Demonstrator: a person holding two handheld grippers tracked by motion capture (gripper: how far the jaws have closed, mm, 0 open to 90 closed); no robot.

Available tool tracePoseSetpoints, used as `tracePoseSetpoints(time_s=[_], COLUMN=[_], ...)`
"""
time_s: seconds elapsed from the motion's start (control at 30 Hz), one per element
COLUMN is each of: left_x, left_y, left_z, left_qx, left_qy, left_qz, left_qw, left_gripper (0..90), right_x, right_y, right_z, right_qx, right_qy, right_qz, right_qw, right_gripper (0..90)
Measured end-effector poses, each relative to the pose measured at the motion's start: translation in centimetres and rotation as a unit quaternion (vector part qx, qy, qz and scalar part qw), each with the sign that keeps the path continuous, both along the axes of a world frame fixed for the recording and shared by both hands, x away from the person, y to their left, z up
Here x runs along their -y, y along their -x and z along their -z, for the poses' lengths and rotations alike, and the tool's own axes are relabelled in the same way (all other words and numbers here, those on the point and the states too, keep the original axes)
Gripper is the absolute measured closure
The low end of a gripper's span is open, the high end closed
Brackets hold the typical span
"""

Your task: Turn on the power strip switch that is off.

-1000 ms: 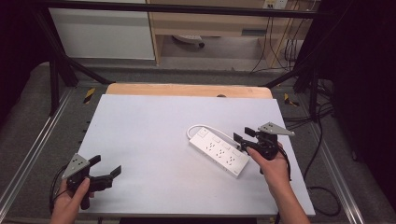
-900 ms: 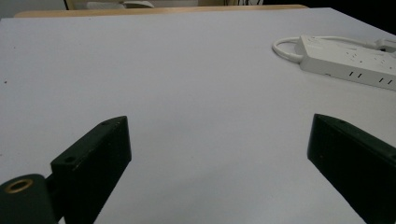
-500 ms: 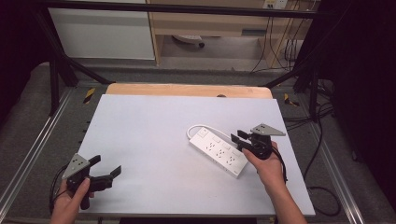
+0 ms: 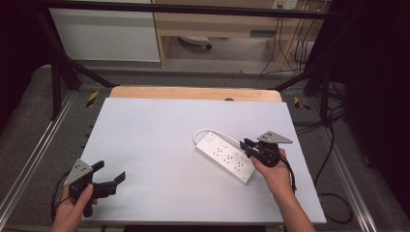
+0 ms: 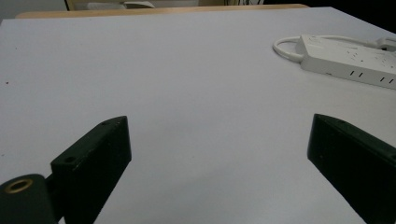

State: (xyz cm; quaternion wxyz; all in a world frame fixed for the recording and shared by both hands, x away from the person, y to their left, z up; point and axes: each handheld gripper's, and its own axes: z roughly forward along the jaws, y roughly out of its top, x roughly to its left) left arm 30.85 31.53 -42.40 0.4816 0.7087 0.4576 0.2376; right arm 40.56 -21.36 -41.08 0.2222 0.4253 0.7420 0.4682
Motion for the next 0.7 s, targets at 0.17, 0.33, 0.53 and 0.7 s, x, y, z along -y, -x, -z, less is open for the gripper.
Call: tracePoseSetpoints(time_s=[0.17,0.33,0.53,0.7], left_x=[0.0,0.0,0.0,0.0], left_y=[0.0,0.0,0.0,0.0], left_z=[0.0,0.0,0.0,0.0], left_qx=[0.000,0.000,0.000,0.000], left_qy=[-0.001,-0.001,-0.002,-0.002], left_qz=[0.000,0.000,0.001,-0.001], left_qw=[1.0000,1.0000,1.0000,1.0000], left_gripper=[6.2,6.2,6.2,6.2], right_x=[0.0,0.0,0.0,0.1], right_y=[0.1,0.2,0.4,0.5], right_z=[0.3,0.9,1.4,1.8], right_qx=[-0.002,-0.008,-0.013,-0.017], right_qy=[0.000,0.002,0.006,0.003], right_qz=[-0.001,-0.004,-0.007,-0.006], right_qw=[1.0000,1.0000,0.9999,0.9998], right_gripper=[78.2,80.7,81.9,82.9])
